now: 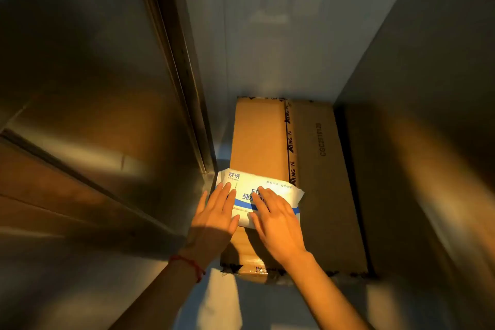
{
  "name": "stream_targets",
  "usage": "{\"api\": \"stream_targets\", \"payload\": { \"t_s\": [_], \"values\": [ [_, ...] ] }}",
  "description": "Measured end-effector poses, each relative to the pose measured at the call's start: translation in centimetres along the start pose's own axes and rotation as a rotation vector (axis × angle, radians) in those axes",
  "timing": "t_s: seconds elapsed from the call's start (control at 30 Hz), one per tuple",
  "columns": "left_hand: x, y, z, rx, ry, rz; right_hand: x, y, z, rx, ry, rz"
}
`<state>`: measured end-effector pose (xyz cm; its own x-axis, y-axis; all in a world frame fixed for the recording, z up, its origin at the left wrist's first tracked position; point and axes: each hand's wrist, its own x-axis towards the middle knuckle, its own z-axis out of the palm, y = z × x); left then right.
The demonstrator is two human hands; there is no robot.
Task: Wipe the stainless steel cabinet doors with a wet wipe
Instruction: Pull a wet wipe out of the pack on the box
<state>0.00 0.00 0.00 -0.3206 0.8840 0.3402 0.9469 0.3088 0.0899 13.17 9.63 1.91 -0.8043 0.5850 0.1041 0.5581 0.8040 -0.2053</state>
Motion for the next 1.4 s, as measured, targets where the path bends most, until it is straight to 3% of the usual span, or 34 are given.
{"api": "stream_targets", "payload": {
  "t_s": [0.27, 0.97, 1.4],
  "values": [
    [-0.5, -1.4, 2.2, 0.006, 0.117, 0.075, -0.1, 0.0, 1.6, -0.017, 0.032, -0.036],
    [-0.5, -1.8, 2.9, -0.032, -0.044, 0.13, 0.0, -0.7, 2.1, -0.051, 0.061, -0.034],
    [-0.4, -2.0, 3.7, -0.047, -0.058, 0.12, 0.3, -0.7, 2.2, -0.031, 0.105, -0.026]
  ]
}}
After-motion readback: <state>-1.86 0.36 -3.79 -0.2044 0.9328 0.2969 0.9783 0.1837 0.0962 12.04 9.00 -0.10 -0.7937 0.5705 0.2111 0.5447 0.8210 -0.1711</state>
